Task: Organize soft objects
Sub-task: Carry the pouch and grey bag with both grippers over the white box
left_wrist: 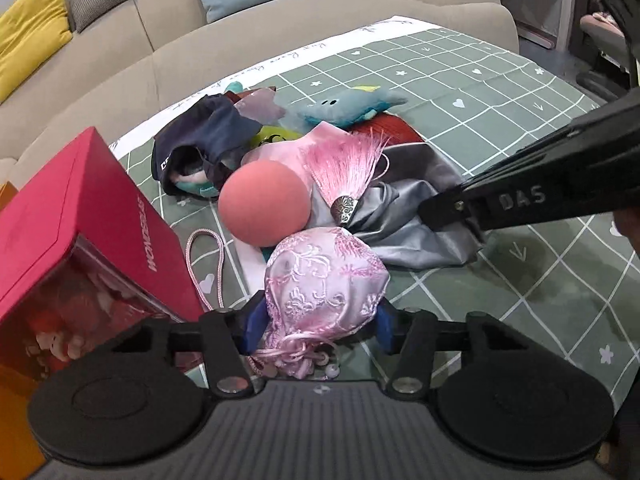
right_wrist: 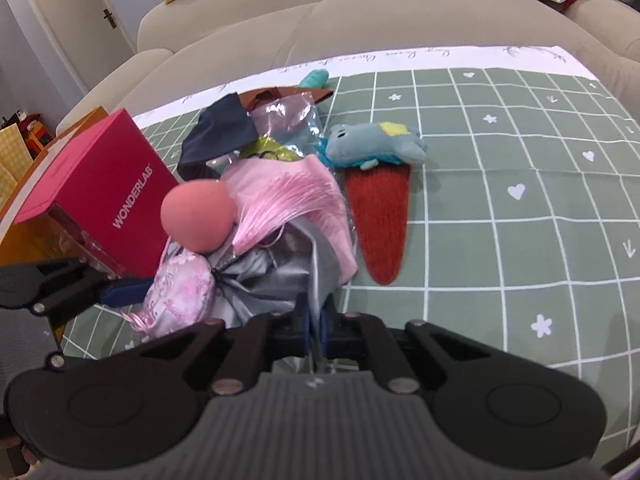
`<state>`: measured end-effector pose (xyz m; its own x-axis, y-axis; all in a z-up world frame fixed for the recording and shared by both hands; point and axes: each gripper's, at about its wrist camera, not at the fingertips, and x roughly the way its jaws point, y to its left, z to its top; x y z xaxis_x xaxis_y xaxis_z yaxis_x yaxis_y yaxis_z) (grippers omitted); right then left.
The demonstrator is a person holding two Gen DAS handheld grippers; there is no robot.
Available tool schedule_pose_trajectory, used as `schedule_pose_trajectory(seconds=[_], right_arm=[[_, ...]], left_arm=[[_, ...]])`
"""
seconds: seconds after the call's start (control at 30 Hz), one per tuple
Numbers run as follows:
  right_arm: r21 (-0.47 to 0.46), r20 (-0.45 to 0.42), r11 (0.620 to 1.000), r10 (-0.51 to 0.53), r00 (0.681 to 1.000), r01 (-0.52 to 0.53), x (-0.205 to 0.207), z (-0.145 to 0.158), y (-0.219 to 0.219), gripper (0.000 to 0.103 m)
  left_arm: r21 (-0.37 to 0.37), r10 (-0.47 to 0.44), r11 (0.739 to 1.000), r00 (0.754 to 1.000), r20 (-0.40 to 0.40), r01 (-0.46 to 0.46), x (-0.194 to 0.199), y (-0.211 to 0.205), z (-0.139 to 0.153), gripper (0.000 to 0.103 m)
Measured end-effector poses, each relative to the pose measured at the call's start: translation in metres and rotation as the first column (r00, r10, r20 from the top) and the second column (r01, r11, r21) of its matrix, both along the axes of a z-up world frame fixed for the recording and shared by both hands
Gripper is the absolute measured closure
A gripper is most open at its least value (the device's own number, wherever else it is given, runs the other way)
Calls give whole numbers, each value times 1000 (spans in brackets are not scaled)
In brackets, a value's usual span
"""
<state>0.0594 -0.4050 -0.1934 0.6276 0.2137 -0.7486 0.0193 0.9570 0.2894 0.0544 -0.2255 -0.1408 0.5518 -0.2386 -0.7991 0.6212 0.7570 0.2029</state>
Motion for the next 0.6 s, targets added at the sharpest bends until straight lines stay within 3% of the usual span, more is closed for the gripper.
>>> schedule_pose_trajectory(seconds=[0.13, 0.37, 0.5, 0.6], right_arm=[[18, 27, 1000, -26, 999, 26, -10, 10, -5, 103], [48, 59, 997, -58, 997, 55, -35, 42, -9, 103], [-50, -9, 998, -33, 999, 33, -45, 49, 14, 103], [-19, -1, 998, -55, 998, 55, -55, 54, 14, 103]], left_arm=[[-14, -8, 1000, 1000, -3, 8, -2, 5, 4, 52], [-117, 6, 993, 996, -87, -16, -12, 30, 21, 54], [-182, -21, 983, 994, -107, 1, -22, 48, 28, 54], [-230, -25, 973, 989, -146, -10, -22, 59, 33, 54]])
